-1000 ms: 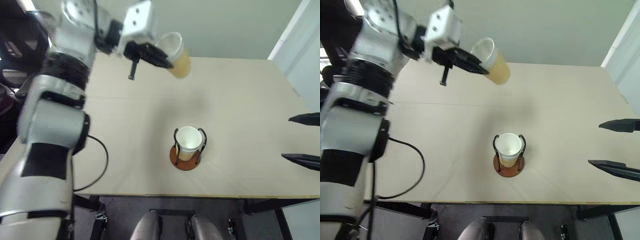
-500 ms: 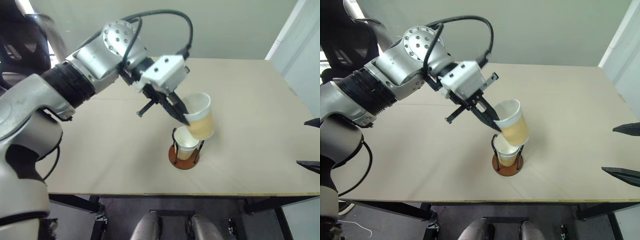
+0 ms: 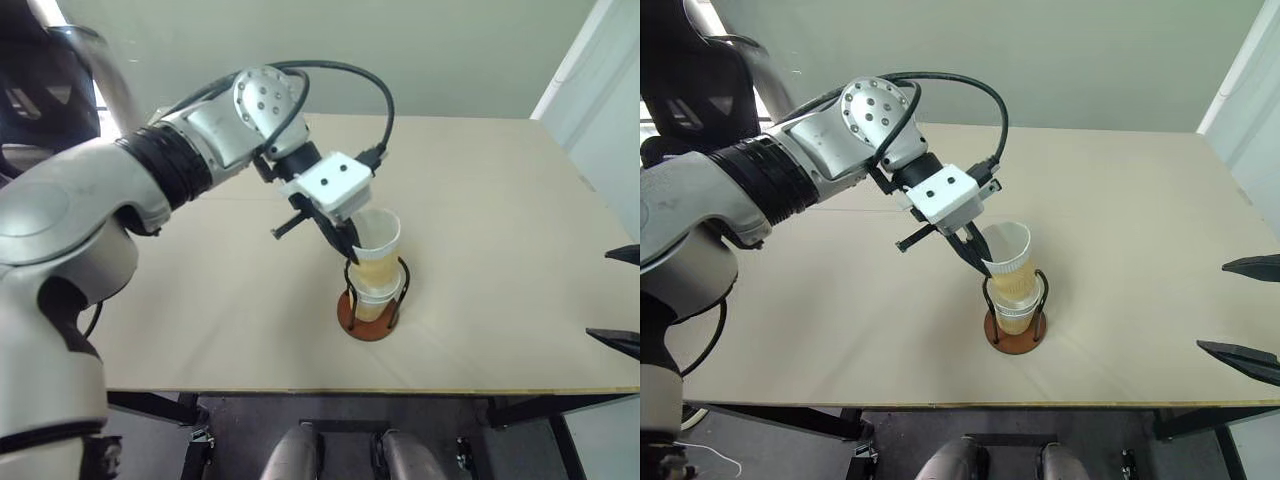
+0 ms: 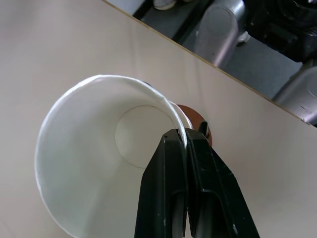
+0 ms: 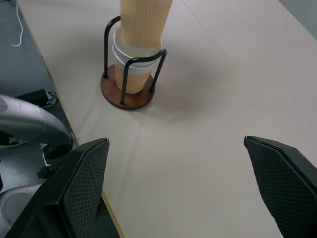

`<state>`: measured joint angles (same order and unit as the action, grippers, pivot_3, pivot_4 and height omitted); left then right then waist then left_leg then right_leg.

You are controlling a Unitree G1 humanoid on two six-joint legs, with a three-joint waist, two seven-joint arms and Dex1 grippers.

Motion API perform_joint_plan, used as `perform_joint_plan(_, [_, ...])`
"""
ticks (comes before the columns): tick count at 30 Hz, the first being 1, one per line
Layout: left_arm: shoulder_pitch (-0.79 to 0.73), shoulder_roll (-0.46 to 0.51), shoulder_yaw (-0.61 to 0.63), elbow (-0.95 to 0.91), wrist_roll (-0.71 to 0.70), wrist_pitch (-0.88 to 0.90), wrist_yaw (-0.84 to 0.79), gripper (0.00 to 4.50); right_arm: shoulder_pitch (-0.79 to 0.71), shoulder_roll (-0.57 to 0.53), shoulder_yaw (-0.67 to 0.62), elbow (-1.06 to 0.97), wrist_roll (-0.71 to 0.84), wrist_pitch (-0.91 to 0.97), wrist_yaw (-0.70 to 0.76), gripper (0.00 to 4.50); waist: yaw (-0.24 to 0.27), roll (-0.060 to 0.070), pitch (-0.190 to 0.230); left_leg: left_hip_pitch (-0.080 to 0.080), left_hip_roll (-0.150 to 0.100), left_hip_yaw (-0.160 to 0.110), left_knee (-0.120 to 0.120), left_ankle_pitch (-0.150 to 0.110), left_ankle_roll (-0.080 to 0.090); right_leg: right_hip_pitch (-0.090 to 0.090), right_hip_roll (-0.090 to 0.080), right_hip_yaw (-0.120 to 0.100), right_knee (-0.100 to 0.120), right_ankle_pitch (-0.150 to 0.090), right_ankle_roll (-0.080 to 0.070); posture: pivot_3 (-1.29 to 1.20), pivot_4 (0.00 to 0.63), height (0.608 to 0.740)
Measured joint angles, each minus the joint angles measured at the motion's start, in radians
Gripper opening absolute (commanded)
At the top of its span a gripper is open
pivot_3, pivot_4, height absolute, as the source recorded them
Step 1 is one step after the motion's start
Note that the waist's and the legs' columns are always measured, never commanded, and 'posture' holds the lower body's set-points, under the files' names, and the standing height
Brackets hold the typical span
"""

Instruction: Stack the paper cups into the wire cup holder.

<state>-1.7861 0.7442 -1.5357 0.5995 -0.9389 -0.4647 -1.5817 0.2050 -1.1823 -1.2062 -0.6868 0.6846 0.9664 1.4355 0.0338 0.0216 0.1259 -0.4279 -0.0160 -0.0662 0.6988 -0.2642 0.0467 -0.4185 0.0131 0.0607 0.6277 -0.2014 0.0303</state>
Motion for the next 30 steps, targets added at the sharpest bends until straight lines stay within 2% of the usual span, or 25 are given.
perform_joint_plan(13, [0.003,-0.052,-0.043,0.067,0.012,-0.029,0.0,0.04,0.002,0.001,-0.001,-0.024,0.026,0.023,-0.026,4.5,0.002,0.0,0.0,0.0,0.0,-0.001,0.0,-0.003,0.0,0.001,0.0,0.0,0.0,-0.002,0.002,0.0,0.15,0.74])
perform_joint_plan(17, [0.012,-0.07,-0.026,0.085,0.015,-0.015,-0.001,1.0,0.004,0.002,-0.003,-0.027,0.03,0.025,-0.034,4.5,0.002,0.0,0.0,0.0,0.0,-0.001,0.0,-0.003,0.0,0.001,0.0,0.0,0.0,-0.002,0.002,0.0,0.15,0.74])
perform_joint_plan(26, [0.025,-0.077,0.001,0.091,0.03,-0.011,-0.001,4.28,0.013,0.002,-0.007,-0.027,0.031,0.024,-0.04,4.5,0.002,0.0,0.0,0.0,0.0,-0.001,0.0,-0.003,0.0,0.001,0.0,0.0,0.0,-0.002,0.002,0.0,0.15,0.74])
perform_joint_plan(27, [0.025,-0.077,0.009,0.091,0.03,-0.009,-0.001,4.47,0.013,0.002,-0.007,-0.026,0.031,0.023,-0.041,4.5,0.002,0.0,0.0,0.0,0.0,-0.001,0.0,-0.003,0.0,0.001,0.0,0.0,0.0,-0.002,0.002,0.0,0.15,0.74])
perform_joint_plan(30, [0.025,-0.077,0.029,0.091,0.03,-0.004,-0.001,4.47,0.013,0.002,-0.007,-0.024,0.031,0.021,-0.041,4.5,0.002,0.0,0.0,0.0,0.0,-0.001,0.0,-0.003,0.0,0.001,0.0,0.0,0.0,-0.002,0.002,0.0,0.15,0.74])
